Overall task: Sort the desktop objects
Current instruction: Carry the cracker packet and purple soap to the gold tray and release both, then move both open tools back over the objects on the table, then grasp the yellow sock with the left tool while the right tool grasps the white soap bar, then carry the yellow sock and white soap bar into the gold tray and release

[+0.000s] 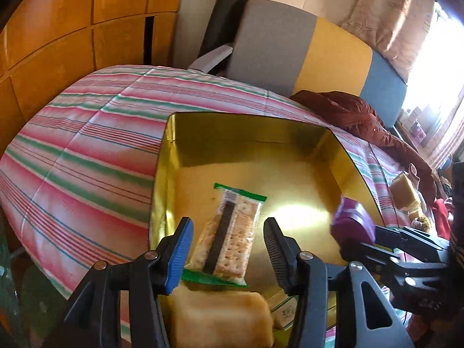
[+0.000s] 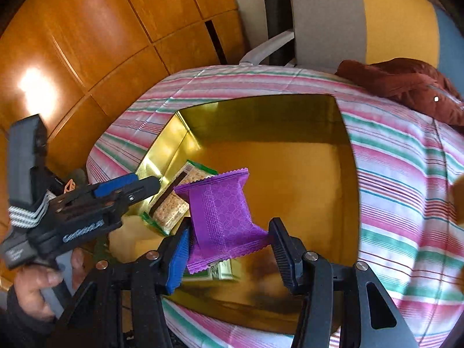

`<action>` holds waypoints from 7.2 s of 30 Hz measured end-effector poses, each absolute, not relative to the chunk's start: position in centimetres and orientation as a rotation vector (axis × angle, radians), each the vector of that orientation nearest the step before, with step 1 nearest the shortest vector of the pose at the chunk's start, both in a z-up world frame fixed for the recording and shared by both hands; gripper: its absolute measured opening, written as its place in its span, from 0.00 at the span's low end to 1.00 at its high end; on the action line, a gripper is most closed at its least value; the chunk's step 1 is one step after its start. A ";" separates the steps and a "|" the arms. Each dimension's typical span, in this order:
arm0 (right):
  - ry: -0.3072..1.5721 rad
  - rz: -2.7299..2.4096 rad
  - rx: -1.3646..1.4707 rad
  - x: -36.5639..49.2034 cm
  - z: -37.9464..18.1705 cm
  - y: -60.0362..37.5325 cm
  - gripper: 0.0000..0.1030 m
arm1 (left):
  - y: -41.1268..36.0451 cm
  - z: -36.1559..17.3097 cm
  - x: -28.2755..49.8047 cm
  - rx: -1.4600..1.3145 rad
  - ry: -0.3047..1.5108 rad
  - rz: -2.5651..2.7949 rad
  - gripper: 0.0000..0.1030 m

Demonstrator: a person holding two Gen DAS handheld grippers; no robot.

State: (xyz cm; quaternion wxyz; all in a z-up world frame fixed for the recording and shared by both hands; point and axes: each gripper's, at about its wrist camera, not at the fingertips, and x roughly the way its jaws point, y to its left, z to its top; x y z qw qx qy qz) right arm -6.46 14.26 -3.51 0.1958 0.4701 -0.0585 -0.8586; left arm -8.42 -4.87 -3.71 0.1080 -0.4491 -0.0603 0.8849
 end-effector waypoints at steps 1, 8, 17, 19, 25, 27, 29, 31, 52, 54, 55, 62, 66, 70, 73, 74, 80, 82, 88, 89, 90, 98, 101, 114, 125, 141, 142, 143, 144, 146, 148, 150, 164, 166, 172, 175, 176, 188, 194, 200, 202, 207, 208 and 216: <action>-0.174 -2.397 1.325 -6.8 -3.8 14.0 0.52 | -5.1 -3.7 -8.2 -1.317 -0.184 2.614 0.49; -0.222 -2.319 1.327 -7.8 -4.6 12.1 0.60 | -6.3 -2.9 -7.0 -1.282 -0.232 2.670 0.54; -0.272 -2.381 1.295 -5.9 -3.5 14.2 0.80 | -5.0 -1.5 -5.2 -1.213 -0.147 2.685 0.55; -0.292 -2.409 1.285 -5.3 -3.0 15.2 0.85 | -4.3 -1.4 -5.0 -1.207 -0.136 2.670 0.55; -0.304 -2.528 1.219 -3.5 -1.4 18.1 0.90 | -2.3 -1.0 -4.1 -1.175 -0.129 2.629 0.55; -0.299 -2.568 1.195 -2.9 -1.0 19.0 0.90 | -1.8 -1.0 -4.0 -1.178 -0.139 2.607 0.55; -0.304 -2.603 1.172 -2.3 -0.6 20.2 0.90 | -1.1 -0.9 -3.8 -1.172 -0.140 2.584 0.55; -0.314 -2.627 1.165 -2.0 -0.5 21.4 0.90 | -0.3 -0.6 -3.6 -1.158 -0.133 2.555 0.55; -0.652 -3.025 1.314 4.1 -0.1 45.5 0.99 | 14.4 1.3 0.6 -1.008 0.132 2.185 0.60; -0.710 -3.076 1.336 4.5 -0.1 48.6 0.99 | 15.5 1.1 0.9 -1.015 0.145 2.160 0.60; -0.749 -3.103 1.361 4.6 -0.3 50.5 1.00 | 16.1 0.9 1.0 -1.020 0.153 2.145 0.60; -1.009 -3.101 1.488 4.6 -3.0 58.2 1.00 | 19.4 0.1 1.4 -1.036 0.220 2.079 0.60; -1.169 -3.024 1.438 4.8 -4.4 60.4 1.00 | 21.0 -0.5 1.1 -1.064 0.229 2.046 0.60; -1.351 -2.807 1.165 5.7 -4.9 60.4 0.99 | 23.3 -1.1 0.6 -1.095 0.223 2.007 0.60; -1.402 -2.787 1.011 6.6 -4.1 60.5 0.99 | 25.3 -1.7 0.1 -1.117 0.218 1.983 0.60; -1.422 -2.796 0.980 6.9 -3.9 60.7 0.99 | 25.9 -1.8 -0.1 -1.121 0.220 1.976 0.60; -1.560 -2.865 1.005 7.9 -4.7 62.5 0.99 | 31.0 -2.5 -0.6 -1.121 0.238 1.909 0.60; -1.543 -2.891 1.032 7.7 -4.8 62.8 0.99 | 32.5 -2.7 -0.8 -1.124 0.244 1.885 0.62; -1.464 -2.891 1.087 6.9 -4.7 62.5 0.99 | 36.3 -3.5 -1.7 -1.129 0.244 1.876 0.73; -1.462 -2.880 1.094 6.6 -4.9 62.4 0.99 | 36.9 -3.7 -1.9 -1.128 0.251 1.882 0.74; -1.461 -2.875 1.100 6.5 -5.0 62.4 0.99 | 37.4 -3.8 -2.0 -1.131 0.254 1.880 0.74; -1.478 -2.817 1.105 5.8 -5.5 62.1 0.99 | 40.3 -5.8 -4.4 -1.199 0.215 1.892 0.74; -1.489 -2.795 1.090 5.7 -5.6 62.1 0.99 | 41.0 -7.0 -5.2 -1.241 0.196 1.872 0.70; -1.454 -2.705 1.111 4.7 -6.0 61.1 0.99 | 36.2 -7.1 -3.6 -1.208 0.229 1.903 0.45; -1.309 -2.537 1.168 3.4 -6.2 57.7 0.99 | 31.0 -6.6 -1.4 -1.202 0.243 1.941 0.42; -0.726 -2.427 1.667 4.9 -7.7 47.0 0.99 | 25.5 -7.0 1.9 -1.211 0.240 1.925 0.42; -0.661 -2.457 1.664 5.0 -7.2 46.7 0.99 | 25.4 -7.1 1.9 -1.209 0.239 1.928 0.42; -0.574 -2.489 1.661 5.0 -6.6 46.3 0.99 | 25.3 -7.1 1.9 -1.209 0.237 1.928 0.42; -0.472 -2.513 1.662 4.9 -6.1 45.7 0.99 | 25.3 -7.1 1.9 -1.209 0.234 1.928 0.43; -0.246 -2.530 1.685 4.4 -5.6 44.2 0.99 | 25.2 -7.1 1.8 -1.210 0.222 1.933 0.45; -0.116 -2.505 1.722 3.4 -6.0 43.5 0.99 | 25.1 -7.1 1.7 -1.209 0.215 1.934 0.48; 0.001 -2.470 1.764 2.4 -6.9 43.0 0.97 | 25.0 -6.9 1.6 -1.202 0.214 1.941 0.50; 0.021 -2.435 1.834 0.6 -9.7 43.6 0.69 | 25.8 -7.5 1.5 -1.197 0.251 1.933 0.45; 0.023 -2.443 1.835 0.8 -9.5 43.8 0.68 | 25.7 -7.4 1.6 -1.186 0.256 1.937 0.42; -0.048 -2.485 1.811 1.8 -9.1 44.6 0.67 | 24.6 -5.8 1.9 -1.138 0.224 1.964 0.41; -0.113 -2.517 1.773 2.3 -8.3 45.2 0.67 | 23.7 -4.7 1.9 -1.113 0.191 1.984 0.41; -0.126 -2.529 1.761 2.5 -8.0 45.3 0.67 | 23.3 -4.3 1.9 -1.105 0.178 1.993 0.41; -0.346 -2.633 1.436 2.9 -0.7 40.4 0.67 | 16.1 0.7 -0.2 -1.019 0.027 2.204 0.41; -0.355 -2.574 1.304 -0.4 1.1 33.9 0.67 | 9.7 1.6 -2.7 -1.029 -0.069 2.366 0.41; -0.323 -2.462 1.255 -2.8 2.0 27.2 0.67 | 2.9 1.2 -5.5 -1.081 -0.140 2.537 0.41; -0.308 -2.425 1.258 -3.5 1.9 24.7 0.67 | 0.8 0.9 -6.5 -1.102 -0.153 2.583 0.41; -0.332 -2.341 1.302 -5.3 0.7 19.8 0.67 | -2.1 -0.6 -8.1 -1.149 -0.174 2.637 0.42; -0.344 -2.330 1.315 -5.7 0.3 19.3 0.67 | -2.6 -0.9 -8.4 -1.159 -0.172 2.644 0.42; -0.466 -2.251 1.405 -8.6 -2.7 16.5 0.67 | -4.8 -2.8 -9.2 -1.230 -0.182 2.664 0.48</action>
